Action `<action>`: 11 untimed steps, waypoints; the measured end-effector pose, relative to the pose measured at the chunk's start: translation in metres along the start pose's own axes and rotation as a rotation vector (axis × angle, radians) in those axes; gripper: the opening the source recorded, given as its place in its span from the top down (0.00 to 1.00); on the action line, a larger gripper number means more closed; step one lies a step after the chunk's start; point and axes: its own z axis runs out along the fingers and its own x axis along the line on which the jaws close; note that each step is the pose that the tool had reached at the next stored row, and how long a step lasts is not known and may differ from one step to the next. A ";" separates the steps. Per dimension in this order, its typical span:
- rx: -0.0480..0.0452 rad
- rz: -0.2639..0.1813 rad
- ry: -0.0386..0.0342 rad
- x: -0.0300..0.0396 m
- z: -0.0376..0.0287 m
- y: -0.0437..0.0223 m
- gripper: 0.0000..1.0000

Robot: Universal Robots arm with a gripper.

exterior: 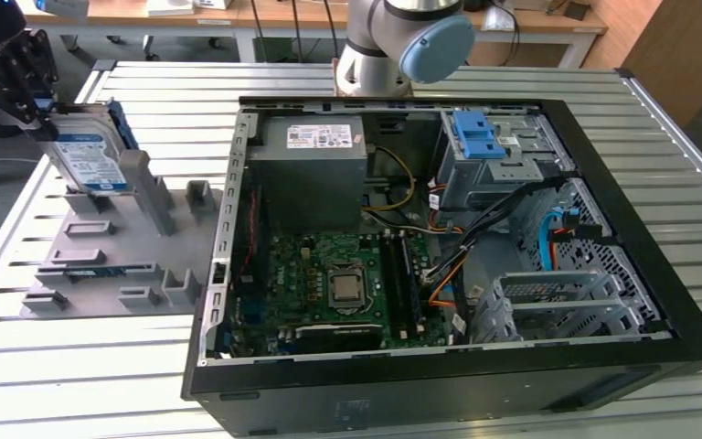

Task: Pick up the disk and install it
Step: 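Pick up the disk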

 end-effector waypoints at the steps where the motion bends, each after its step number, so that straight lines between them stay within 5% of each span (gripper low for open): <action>1: -0.0002 0.000 0.0001 0.0000 -0.0004 0.0000 0.64; 11: 0.0002 0.000 -0.0001 0.0000 -0.0036 0.0000 0.64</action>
